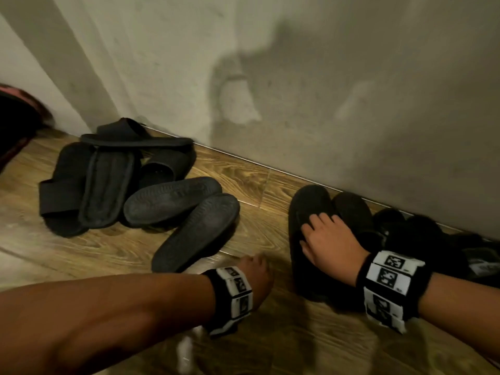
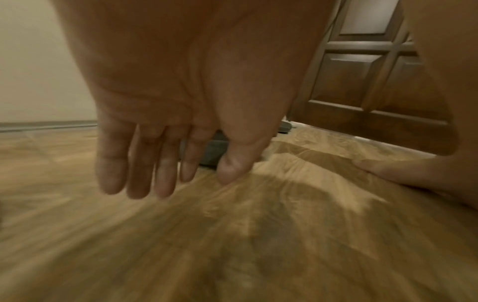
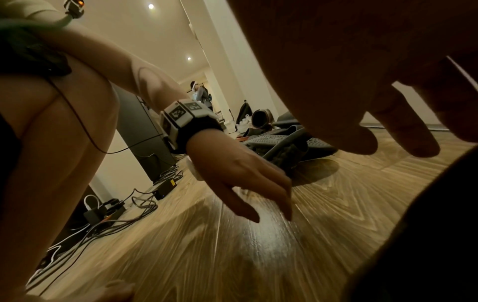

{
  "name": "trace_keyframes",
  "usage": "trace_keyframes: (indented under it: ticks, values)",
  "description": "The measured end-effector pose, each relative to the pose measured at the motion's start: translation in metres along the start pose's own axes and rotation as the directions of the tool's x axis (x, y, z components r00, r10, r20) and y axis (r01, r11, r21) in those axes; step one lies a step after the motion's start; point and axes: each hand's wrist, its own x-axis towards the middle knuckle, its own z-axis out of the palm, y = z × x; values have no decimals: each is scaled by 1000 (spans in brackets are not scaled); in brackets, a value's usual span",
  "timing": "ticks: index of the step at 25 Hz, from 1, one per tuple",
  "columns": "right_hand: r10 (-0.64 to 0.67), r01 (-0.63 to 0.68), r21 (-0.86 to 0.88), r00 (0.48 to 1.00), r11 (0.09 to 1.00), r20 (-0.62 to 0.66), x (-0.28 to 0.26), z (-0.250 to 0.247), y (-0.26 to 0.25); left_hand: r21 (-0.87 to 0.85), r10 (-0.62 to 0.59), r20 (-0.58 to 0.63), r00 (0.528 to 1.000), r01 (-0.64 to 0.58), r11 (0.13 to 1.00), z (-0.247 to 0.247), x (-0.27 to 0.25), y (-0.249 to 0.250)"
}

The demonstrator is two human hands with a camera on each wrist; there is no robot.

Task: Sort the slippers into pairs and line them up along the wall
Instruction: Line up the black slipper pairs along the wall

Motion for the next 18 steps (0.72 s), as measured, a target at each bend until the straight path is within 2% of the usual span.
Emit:
trace_keyframes:
  ticks: [3, 5, 8, 10, 12, 15, 18]
  values:
    - [-134, 136, -29, 988, 990, 73, -5, -27, -3, 60, -12, 67, 998, 8, 998, -8, 15, -14]
    - [-196, 197, -15, 979, 980, 54, -14, -45, 1, 79, -12, 95, 995, 5, 997, -15, 23, -15]
    - [-215, 215, -17, 976, 976, 15, -8, -49, 2, 39, -59, 37, 998, 58, 998, -23, 34, -17]
    - [-254, 256, -11, 965, 967, 66, 3, -39, 2, -8, -91, -1, 996, 91, 996, -20, 29, -25]
    - [-318, 319, -5, 945, 948, 82, 18, -29, 1, 88, -87, -43, 995, 91, 992, -9, 17, -37]
    - [-454, 456, 3, 885, 890, 97, 52, -23, -10, 258, -79, -25, 997, 83, 963, 10, -13, -52]
    - [-598, 597, 46, 791, 801, 132, 85, -23, -34, 428, -78, 12, 997, 65, 902, 23, -33, -52]
